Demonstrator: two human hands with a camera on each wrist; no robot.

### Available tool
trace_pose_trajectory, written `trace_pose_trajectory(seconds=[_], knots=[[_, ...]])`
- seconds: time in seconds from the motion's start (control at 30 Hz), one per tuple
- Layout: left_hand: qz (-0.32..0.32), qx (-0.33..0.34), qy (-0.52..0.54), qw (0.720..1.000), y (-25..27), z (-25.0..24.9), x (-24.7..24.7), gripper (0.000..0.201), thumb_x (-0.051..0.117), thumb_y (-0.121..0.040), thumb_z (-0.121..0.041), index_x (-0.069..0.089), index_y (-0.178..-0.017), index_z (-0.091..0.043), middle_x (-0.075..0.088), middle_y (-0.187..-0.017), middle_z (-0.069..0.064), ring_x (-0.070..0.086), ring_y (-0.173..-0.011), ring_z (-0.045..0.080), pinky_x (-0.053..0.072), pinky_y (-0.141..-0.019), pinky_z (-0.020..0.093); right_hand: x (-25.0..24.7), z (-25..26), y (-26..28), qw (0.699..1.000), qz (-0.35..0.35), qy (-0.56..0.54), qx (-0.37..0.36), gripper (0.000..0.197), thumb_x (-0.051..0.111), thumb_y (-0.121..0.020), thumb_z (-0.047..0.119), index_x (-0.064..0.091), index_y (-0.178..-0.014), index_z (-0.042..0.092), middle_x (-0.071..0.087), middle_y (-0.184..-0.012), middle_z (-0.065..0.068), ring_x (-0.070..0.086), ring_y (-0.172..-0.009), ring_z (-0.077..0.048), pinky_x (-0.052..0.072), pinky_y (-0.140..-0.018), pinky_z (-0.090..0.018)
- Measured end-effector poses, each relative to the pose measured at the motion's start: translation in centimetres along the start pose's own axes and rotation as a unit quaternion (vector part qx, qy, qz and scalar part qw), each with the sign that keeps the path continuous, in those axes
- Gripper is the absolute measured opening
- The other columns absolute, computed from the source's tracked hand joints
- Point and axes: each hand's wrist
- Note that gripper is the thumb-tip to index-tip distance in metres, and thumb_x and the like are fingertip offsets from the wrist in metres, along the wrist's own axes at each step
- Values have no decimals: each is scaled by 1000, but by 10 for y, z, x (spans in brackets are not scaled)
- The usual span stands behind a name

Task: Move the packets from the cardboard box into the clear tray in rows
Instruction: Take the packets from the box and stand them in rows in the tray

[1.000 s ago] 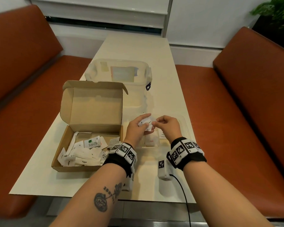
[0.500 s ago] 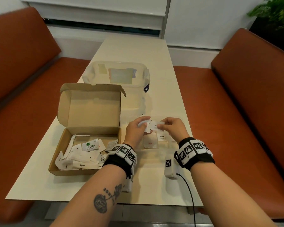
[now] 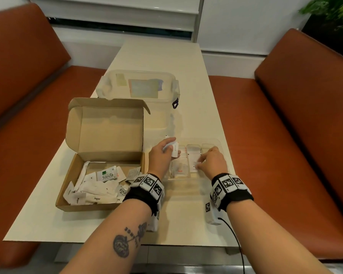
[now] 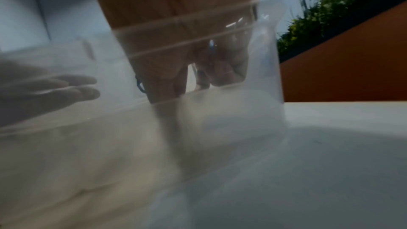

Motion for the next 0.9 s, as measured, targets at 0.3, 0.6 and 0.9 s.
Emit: trace_pose_trajectory(seconds=[0.3, 0.6, 0.9], knots=[[0, -6, 0, 1000, -1, 2, -1, 32, 44, -98, -4, 64, -121, -15, 55, -124, 3, 71, -84, 14, 58, -75, 23, 3, 6, 0, 993, -32, 87, -77, 17, 65, -82, 12, 61, -99, 8, 45, -112, -7, 51, -95, -24, 48, -70, -31], [4, 3, -11, 1000, -4, 5, -1, 32, 45, -97, -3, 65, -115, -21, 55, -132, 9, 71, -84, 15, 58, -74, 22, 5, -2, -1, 992, -29, 81, -89, 10, 61, -84, 11, 68, -91, 7, 45, -113, -7, 52, -95, -24, 51, -74, -31], [10, 3, -16, 1000, -3, 4, -1, 33, 45, -97, -3, 65, -118, -19, 52, -131, 2, 71, -84, 15, 59, -77, 27, 1, -1, 1, 994, -16, 79, -68, 11, 65, -85, 17, 66, -94, 10, 46, -112, -7, 53, -96, -23, 52, -79, -34]])
Point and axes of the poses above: each hand's wrist, its own y-axis away from the middle knuckle, its own x-axis out of the palm, z = x × y
